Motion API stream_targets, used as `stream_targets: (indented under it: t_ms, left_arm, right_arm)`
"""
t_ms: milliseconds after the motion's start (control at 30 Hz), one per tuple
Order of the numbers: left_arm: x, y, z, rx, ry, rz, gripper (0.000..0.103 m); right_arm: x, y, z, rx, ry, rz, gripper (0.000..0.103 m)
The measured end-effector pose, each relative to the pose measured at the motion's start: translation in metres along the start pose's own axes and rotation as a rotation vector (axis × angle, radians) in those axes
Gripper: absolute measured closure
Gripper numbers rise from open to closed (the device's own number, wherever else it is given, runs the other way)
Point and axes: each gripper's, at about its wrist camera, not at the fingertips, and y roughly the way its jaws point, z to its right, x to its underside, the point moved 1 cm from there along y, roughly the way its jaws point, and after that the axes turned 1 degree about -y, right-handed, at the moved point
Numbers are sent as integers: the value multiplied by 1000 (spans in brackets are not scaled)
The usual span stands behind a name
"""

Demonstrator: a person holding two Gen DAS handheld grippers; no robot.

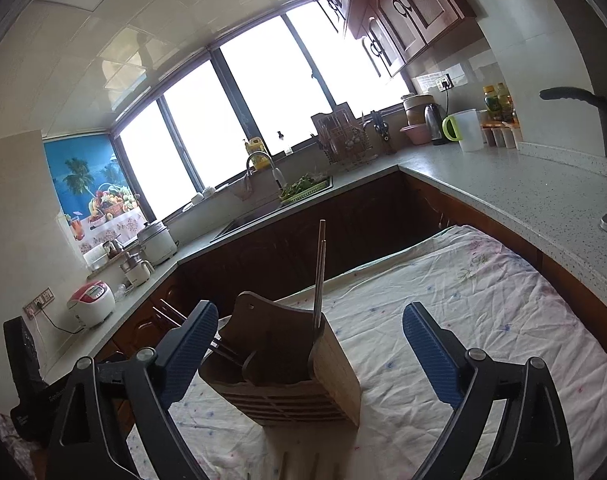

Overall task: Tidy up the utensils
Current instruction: 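Open both tools to release the steel chopsticks into the holder, then move both open tools back over the remaining utensils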

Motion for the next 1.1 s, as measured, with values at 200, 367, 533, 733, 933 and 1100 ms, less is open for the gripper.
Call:
stream_targets:
  t_ms: [200,367,533,733,933,1100]
  left_arm:
    - [30,-22,-14,-23,-16,-51,16]
    - [56,-36,-22,-39,-7,-89,16]
    - [81,-42,-27,-44,-13,-141,16]
    - [110,-41,-25,-33,-17,-195,16]
    - [130,-31,-17,-25,-11,-245,16]
    - [136,-27,-11,-26,6,-262,16]
  right_arm:
    - [27,-27,-4,-3,-31,-62,8]
    - [53,-42,-6,14,-57,-121,5]
    - [77,-52,-5,22,-64,-181,5]
    - [105,-58,-6,18,-77,-229,5]
    - [121,-54,-7,19,-101,-265,6]
    - [125,-53,-5,21,-102,-280,6]
